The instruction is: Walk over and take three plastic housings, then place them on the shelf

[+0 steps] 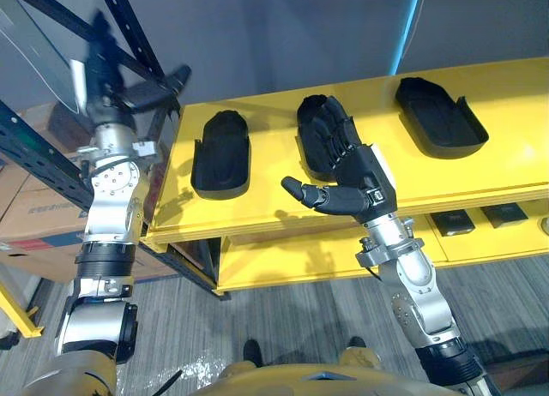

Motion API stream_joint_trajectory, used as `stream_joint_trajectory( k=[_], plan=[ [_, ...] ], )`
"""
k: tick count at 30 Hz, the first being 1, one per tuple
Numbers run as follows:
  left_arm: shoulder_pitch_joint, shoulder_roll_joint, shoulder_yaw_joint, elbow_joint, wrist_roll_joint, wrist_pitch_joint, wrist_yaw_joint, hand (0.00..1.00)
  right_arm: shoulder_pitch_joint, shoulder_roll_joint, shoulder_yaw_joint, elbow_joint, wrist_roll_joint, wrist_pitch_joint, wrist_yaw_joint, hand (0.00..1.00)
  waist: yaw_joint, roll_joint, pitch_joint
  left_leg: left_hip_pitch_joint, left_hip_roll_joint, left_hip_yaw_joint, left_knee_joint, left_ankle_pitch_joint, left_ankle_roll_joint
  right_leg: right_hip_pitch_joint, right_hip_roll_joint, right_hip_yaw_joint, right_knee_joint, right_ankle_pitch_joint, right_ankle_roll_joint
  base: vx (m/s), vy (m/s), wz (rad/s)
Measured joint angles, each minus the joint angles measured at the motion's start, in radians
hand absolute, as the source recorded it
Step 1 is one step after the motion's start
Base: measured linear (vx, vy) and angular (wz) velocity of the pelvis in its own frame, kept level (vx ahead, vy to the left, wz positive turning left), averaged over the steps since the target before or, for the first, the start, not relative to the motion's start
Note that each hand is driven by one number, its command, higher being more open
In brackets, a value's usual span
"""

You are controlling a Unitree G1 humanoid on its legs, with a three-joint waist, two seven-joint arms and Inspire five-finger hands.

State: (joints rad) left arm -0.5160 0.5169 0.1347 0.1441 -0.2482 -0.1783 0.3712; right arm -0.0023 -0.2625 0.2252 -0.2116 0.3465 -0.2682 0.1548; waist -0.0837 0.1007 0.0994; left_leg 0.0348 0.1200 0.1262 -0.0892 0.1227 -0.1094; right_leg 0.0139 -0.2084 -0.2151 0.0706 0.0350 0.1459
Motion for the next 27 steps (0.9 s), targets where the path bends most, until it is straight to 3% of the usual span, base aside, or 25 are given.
stream_joint_trajectory(
  k=[2,6,8,10,12,15,17,20,22,27],
  plan=[
    [0.001,0.001,0.022,-0.145,0.039,-0.081,0.065,1.00,0.007,-0.001,0.012,0.000,-0.063,0.000,-0.015,1.00,0.010,-0.004,-0.015,0.001,0.000,-0.003,0.000,-0.002,-0.001,0.006,0.001,-0.004,-0.005,0.001,0.000,-0.01,-0.003,0.04],
    [0.054,-0.006,0.015,-0.387,0.055,-0.163,0.039,1.00,0.019,-0.006,0.046,0.004,-0.098,0.000,-0.026,1.00,0.025,-0.007,-0.041,-0.007,-0.001,-0.019,0.000,-0.001,0.000,0.013,0.000,-0.020,-0.015,0.002,0.001,0.00,-0.009,0.12],
    [0.174,-0.061,-0.008,-0.558,0.039,-0.217,-0.035,1.00,0.019,-0.005,0.060,0.011,-0.127,-0.001,-0.042,1.00,0.030,-0.004,-0.044,0.002,-0.001,-0.037,0.000,-0.001,-0.001,0.038,0.000,-0.039,-0.022,0.001,0.001,0.01,-0.015,0.24],
    [0.350,-0.177,-0.073,-0.676,0.000,-0.252,-0.140,1.00,0.018,0.001,0.060,0.032,-0.198,-0.001,-0.082,1.00,0.047,-0.001,-0.054,0.004,-0.001,-0.052,0.000,0.000,-0.002,0.051,0.001,-0.055,-0.024,-0.002,-0.002,-0.02,-0.013,0.17],
    [0.478,-0.246,-0.126,-0.689,-0.003,-0.261,-0.194,1.00,0.012,0.005,0.062,0.071,-0.309,-0.002,-0.145,1.00,0.058,-0.004,-0.062,0.001,0.001,-0.061,0.000,-0.001,-0.003,0.061,0.004,-0.068,-0.036,-0.006,-0.002,-0.05,-0.018,0.16],
    [0.588,-0.282,-0.142,-0.688,-0.014,-0.267,-0.232,1.00,0.004,0.004,0.063,0.103,-0.448,-0.003,-0.222,1.00,0.058,-0.012,-0.065,-0.027,0.005,-0.074,0.000,-0.002,0.001,0.061,0.012,-0.086,-0.055,-0.007,-0.001,-0.08,-0.019,0.30],
    [0.624,-0.299,-0.143,-0.688,-0.001,-0.304,-0.228,1.00,-0.019,0.004,0.078,0.122,-0.510,-0.007,-0.266,1.00,0.064,-0.024,-0.061,-0.046,0.010,-0.079,0.000,0.008,0.000,0.056,0.024,-0.084,-0.062,-0.005,-0.001,-0.05,-0.020,0.25],
    [0.646,-0.327,-0.148,-0.690,0.022,-0.365,-0.203,1.00,-0.080,0.004,0.123,0.174,-0.604,-0.012,-0.345,1.00,0.098,-0.050,-0.062,-0.064,0.015,-0.103,0.000,0.016,-0.006,0.056,0.034,-0.099,-0.075,0.004,-0.006,-0.02,-0.034,0.21],
    [0.653,-0.344,-0.150,-0.696,0.087,-0.403,-0.135,1.00,-0.133,0.004,0.151,0.217,-0.708,-0.005,-0.431,1.00,0.123,-0.059,-0.058,-0.080,0.013,-0.128,0.000,0.031,-0.006,0.057,0.036,-0.121,-0.075,0.007,-0.011,0.01,-0.027,0.33],
    [0.718,-0.351,-0.122,-0.730,0.205,-0.425,-0.040,1.00,-0.206,0.022,0.162,0.302,-0.814,0.032,-0.554,1.00,0.164,-0.066,-0.041,-0.099,0.010,-0.161,0.000,0.037,-0.008,0.058,0.037,-0.154,-0.072,0.002,-0.017,0.00,-0.024,0.22]
  ],
)
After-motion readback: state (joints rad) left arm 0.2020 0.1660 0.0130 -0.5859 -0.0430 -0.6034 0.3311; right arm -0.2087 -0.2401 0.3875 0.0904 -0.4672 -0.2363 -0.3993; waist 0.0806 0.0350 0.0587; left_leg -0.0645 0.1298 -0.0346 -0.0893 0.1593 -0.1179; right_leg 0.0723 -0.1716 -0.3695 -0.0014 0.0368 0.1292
